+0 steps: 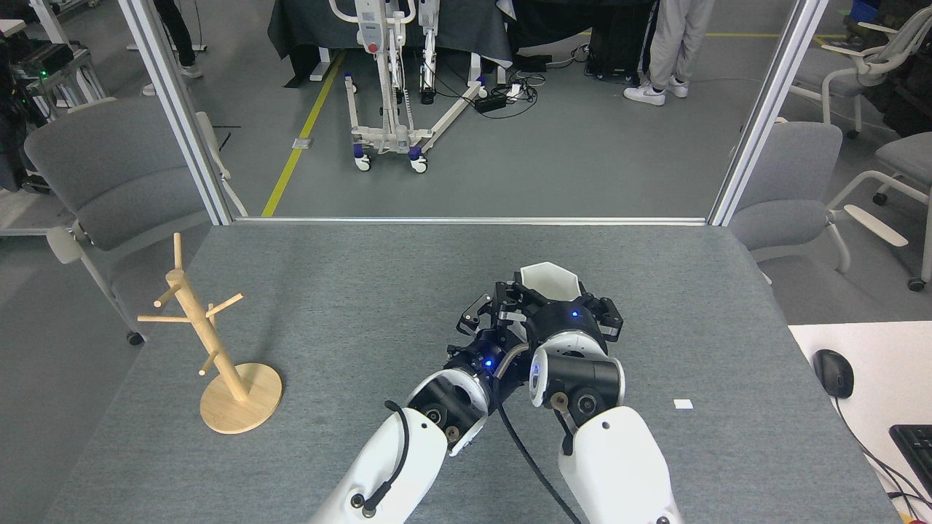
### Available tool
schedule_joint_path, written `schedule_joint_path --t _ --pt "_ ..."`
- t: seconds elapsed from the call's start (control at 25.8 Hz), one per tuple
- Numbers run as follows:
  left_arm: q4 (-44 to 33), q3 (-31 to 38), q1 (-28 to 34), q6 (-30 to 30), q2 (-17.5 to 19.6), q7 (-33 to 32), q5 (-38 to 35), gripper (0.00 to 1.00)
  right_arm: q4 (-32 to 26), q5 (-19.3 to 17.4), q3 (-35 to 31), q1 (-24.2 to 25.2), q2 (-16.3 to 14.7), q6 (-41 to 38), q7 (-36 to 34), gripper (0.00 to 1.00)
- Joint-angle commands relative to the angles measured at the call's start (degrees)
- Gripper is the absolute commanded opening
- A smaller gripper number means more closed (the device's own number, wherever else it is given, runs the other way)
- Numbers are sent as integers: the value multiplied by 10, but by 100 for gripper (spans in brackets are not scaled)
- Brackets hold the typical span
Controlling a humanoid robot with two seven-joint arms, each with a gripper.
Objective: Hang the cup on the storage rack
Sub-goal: 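Grasp the cup with the left gripper beside the right gripper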
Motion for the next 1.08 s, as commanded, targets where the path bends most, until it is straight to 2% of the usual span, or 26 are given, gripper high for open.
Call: schedule_joint_path --t 0.0,0.04,0.08,0.12,0.35,0.43,0.46,0.5,0.58,0.62,0.66,0.85,1.05 --pt "8 -1 -4 -26 0 -20 2 38 0 0 19 4 9 -2 1 1" --pt "8 0 -4 -35 0 -28 3 18 0 0 19 4 10 -2 1 1" --pt "9 2 -4 -41 0 -34 3 5 0 0 20 4 11 -2 1 1" --pt "9 2 -4 -43 0 -36 3 0 1 0 24 4 11 -2 1 1" --pt "11 4 -5 -46 0 -34 8 0 3 0 24 4 15 -3 1 2" --pt "18 4 -5 -47 0 -33 8 0 3 -1 24 4 17 -8 2 6" --pt "19 5 -5 -47 0 -32 8 0 4 -2 24 4 16 -11 1 17" --pt "20 5 -5 -47 0 -32 8 0 8 -2 24 4 17 -12 0 35" --pt "20 5 -5 -47 0 -32 8 0 15 -1 23 4 17 -12 -7 79" --pt "20 5 -5 -47 0 -32 8 0 15 -1 22 4 17 -13 -7 96" --pt "20 5 -5 -46 0 -32 8 0 16 -1 20 4 18 -13 -7 99" --pt "21 6 -5 -44 0 -32 8 0 18 -15 12 3 18 -48 -12 99" --pt "22 9 -4 -43 1 -31 8 0 18 -52 11 2 18 -58 -90 100"
